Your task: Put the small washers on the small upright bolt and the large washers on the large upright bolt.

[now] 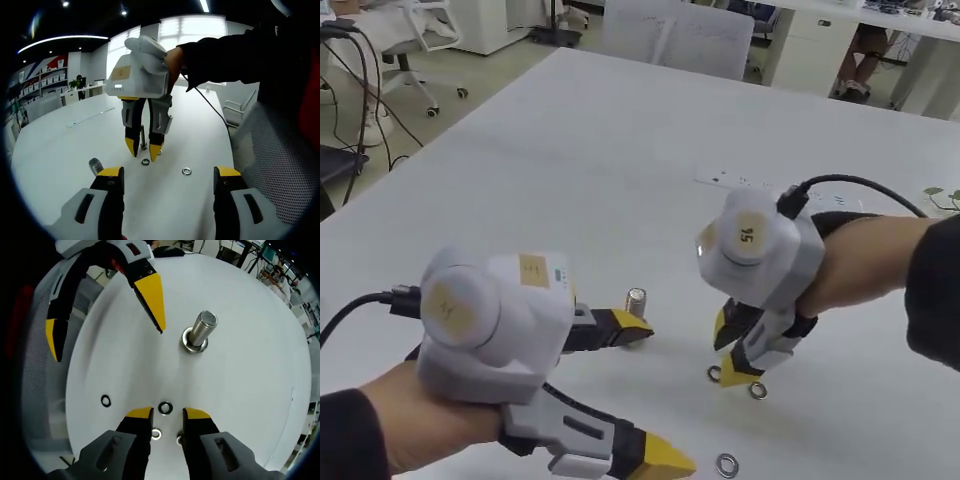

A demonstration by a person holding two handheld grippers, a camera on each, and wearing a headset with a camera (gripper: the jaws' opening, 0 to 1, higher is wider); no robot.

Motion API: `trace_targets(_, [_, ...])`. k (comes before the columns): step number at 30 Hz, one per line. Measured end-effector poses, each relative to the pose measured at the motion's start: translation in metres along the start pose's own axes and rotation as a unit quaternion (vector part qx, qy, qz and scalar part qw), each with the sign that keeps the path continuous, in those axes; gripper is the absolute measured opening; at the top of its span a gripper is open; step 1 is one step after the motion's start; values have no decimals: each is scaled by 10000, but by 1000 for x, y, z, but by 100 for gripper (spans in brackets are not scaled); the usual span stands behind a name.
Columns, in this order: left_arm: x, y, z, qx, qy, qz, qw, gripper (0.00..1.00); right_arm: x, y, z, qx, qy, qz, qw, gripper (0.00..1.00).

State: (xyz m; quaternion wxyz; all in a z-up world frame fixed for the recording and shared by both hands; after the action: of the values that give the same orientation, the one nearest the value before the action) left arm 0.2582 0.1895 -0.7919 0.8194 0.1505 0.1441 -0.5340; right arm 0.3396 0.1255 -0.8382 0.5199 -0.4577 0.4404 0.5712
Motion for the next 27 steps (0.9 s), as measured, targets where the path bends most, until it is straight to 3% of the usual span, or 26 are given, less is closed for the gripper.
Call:
trace_targets(11, [0,1,0,-9,-9,15,10000,72,8,5,-3,-73,163,4,9998,21])
trace_targets(27, [-1,2,1,-6,-23,37,10000,72,8,5,-2,-102,192,-72,9997,15])
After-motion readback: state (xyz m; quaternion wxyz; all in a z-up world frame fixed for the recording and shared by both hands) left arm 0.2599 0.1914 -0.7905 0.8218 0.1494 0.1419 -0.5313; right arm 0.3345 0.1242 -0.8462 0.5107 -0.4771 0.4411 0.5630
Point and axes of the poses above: the centre of the closed fingertips' face, and the gripper's own axes: x roughly forward along the fingers, y roughly to its left, z roughly out of its top, the point moved 3 cm from there along -x, roughly backward along the fingers, and after that the axes turned 10 degrees about x, right-handed, at the moved point
